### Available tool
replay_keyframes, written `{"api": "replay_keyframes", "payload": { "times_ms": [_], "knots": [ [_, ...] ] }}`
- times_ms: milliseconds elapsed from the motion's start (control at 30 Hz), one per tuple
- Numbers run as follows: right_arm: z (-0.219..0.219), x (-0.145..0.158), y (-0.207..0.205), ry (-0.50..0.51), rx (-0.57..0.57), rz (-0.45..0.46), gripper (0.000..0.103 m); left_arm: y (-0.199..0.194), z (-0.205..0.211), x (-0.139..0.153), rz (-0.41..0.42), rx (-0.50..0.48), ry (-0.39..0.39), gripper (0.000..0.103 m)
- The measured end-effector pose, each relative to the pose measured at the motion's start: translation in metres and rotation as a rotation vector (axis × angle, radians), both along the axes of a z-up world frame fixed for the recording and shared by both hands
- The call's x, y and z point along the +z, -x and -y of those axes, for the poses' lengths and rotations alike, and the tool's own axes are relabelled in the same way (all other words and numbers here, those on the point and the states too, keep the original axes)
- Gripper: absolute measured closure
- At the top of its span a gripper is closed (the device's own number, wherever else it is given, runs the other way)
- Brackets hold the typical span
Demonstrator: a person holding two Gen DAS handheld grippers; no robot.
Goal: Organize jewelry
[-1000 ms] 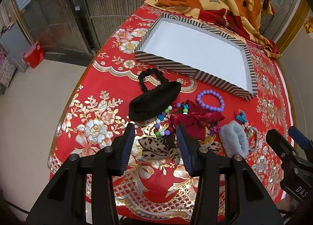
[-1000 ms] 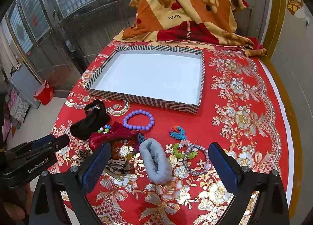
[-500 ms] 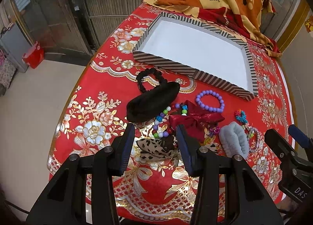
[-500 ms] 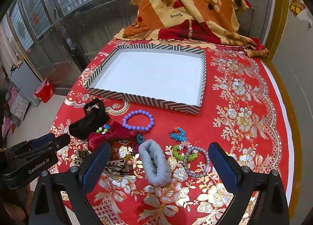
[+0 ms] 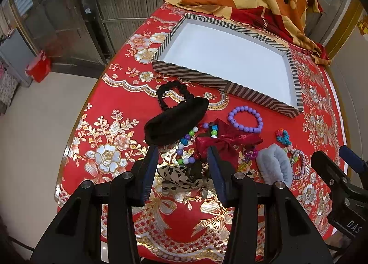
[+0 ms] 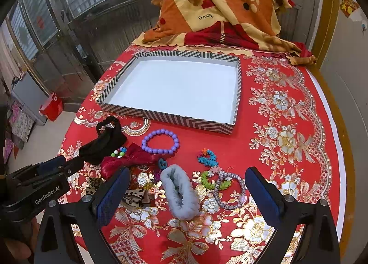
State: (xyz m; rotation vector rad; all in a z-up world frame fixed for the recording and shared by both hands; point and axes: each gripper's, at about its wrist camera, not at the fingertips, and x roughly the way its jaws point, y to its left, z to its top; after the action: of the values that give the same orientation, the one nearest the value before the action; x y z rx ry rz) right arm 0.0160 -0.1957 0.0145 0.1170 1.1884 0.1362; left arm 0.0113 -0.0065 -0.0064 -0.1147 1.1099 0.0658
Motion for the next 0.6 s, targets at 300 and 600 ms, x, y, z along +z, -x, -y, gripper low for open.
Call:
{"api": "replay_keyframes", "payload": {
  "times_ms": [300, 600],
  "knots": [
    [-0.0026, -0.0023, -0.0014, -0.003, 0.001, -0.005, 0.004, -0.0041, 0.0059, -0.0033, -0.044, -0.017, -0.004, 0.060],
    [-0.0041, -0.0033, -0.0018, -0.001, -0.002, -0.008, 0.004, -0.0046, 0.0075, -0.0030, -0.020, -0.018, -0.038, 0.060]
  ]
}}
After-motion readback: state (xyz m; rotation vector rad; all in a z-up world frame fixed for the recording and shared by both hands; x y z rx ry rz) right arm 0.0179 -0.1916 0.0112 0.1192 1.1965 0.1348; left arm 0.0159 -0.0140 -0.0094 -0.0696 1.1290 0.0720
